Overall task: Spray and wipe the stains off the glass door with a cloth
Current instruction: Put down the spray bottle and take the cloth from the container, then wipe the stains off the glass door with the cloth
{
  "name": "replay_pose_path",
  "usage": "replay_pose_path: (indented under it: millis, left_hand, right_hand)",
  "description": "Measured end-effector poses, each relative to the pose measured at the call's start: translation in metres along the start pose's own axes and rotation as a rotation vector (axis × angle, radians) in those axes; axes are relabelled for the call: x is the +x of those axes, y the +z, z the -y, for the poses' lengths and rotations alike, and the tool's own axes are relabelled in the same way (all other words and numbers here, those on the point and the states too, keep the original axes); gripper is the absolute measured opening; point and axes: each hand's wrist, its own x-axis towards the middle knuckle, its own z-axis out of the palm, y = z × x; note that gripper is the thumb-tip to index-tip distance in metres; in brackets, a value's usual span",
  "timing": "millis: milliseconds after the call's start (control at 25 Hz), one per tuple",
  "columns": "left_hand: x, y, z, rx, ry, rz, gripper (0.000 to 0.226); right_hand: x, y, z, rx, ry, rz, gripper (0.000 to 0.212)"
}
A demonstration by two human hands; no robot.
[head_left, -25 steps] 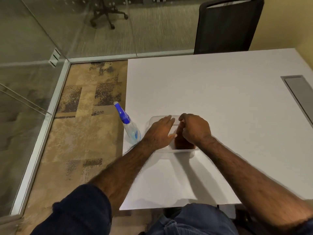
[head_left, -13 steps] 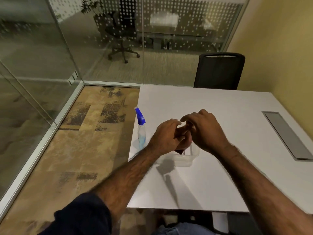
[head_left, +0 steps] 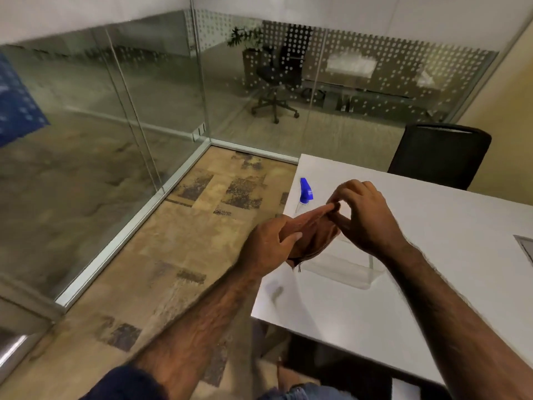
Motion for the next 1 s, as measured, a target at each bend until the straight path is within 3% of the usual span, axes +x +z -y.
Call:
replay_pose_path:
  millis: [360,680,1000]
  left_hand:
    - [-0.125,-0.158,0.102,0.263,-0.047,-0.349,0.059]
    - [-0.242,-0.276,0.152,0.513,-0.350,-0.571,0.086]
    - [-0.322,-0.366,0.194,0.633,-0.600,-0.752,0.077]
  right_hand:
    - [0.031,0.064,0.169,0.189,-0.459,0.022,0.019]
    - [0.054,0.113,0.332,0.320,-0.759,0.084,0.023]
    - [0.079,0.163,0.484,0.491,-1.026,0.078,0.023]
